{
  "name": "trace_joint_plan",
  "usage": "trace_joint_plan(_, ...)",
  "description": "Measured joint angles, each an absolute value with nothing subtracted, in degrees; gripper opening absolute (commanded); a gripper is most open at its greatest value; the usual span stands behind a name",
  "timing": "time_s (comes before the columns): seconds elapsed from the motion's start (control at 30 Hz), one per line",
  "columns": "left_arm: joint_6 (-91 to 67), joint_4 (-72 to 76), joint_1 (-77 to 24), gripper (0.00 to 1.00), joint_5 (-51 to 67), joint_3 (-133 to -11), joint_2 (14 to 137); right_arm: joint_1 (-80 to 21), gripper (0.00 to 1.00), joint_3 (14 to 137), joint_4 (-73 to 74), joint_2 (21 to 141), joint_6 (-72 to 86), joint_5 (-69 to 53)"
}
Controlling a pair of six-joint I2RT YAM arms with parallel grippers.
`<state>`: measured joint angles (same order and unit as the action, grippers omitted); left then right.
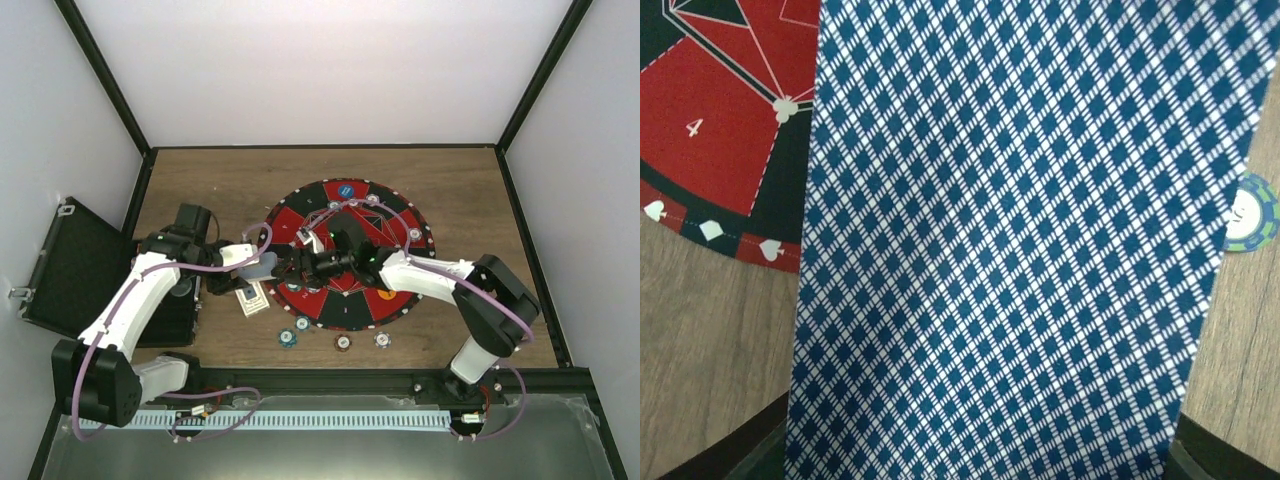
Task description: Distribute texas hold em gaming equipment
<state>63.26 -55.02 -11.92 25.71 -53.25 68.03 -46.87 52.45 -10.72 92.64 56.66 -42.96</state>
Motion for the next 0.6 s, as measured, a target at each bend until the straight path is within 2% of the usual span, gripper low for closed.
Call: trace_joint_plan(0.6,63.37,-55.05,-11.66,0.04,24.12,-51.24,66.83,-47.44,0.67,56.01,-16.84,98.17,60.18,-46.26)
